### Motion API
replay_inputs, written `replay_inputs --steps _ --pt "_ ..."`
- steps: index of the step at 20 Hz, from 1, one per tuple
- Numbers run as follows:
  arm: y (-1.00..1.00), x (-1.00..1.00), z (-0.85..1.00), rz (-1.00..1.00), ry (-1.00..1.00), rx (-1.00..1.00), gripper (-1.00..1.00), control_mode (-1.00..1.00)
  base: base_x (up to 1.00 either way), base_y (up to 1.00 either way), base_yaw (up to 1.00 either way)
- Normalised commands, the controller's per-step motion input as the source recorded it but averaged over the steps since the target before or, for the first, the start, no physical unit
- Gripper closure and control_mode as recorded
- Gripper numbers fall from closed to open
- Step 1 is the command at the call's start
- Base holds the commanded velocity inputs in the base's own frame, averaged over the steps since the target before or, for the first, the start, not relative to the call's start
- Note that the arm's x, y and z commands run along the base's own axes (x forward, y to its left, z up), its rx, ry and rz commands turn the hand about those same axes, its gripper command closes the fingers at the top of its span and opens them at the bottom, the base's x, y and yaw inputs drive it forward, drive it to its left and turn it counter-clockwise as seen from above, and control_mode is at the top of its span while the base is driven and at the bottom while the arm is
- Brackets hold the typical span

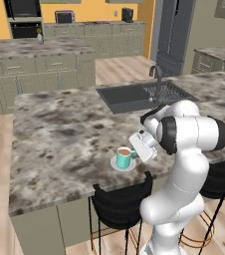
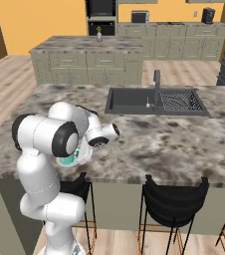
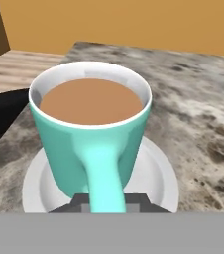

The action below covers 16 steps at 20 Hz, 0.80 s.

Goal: Pick the cup of tea, navigate to the dining table, and place it on the saucer.

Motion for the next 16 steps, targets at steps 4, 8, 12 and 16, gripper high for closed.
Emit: replay_inputs --steps 4,8,12,16 --pt "0.00 0.00 0.00 0.00 0.00 0.00 -1.00 -1.00 0.00 0.00 0.00" --pt "0.00 0.00 0.00 0.00 0.00 0.00 -1.00 -1.00 0.00 0.00 0.00" --pt "0.00 0.00 0.00 0.00 0.00 0.00 -1.00 -1.00 0.00 0.00 0.00" --pt "0.00 0.00 0.09 0.01 0.00 0.00 -1.00 -1.00 0.00 0.00 0.00"
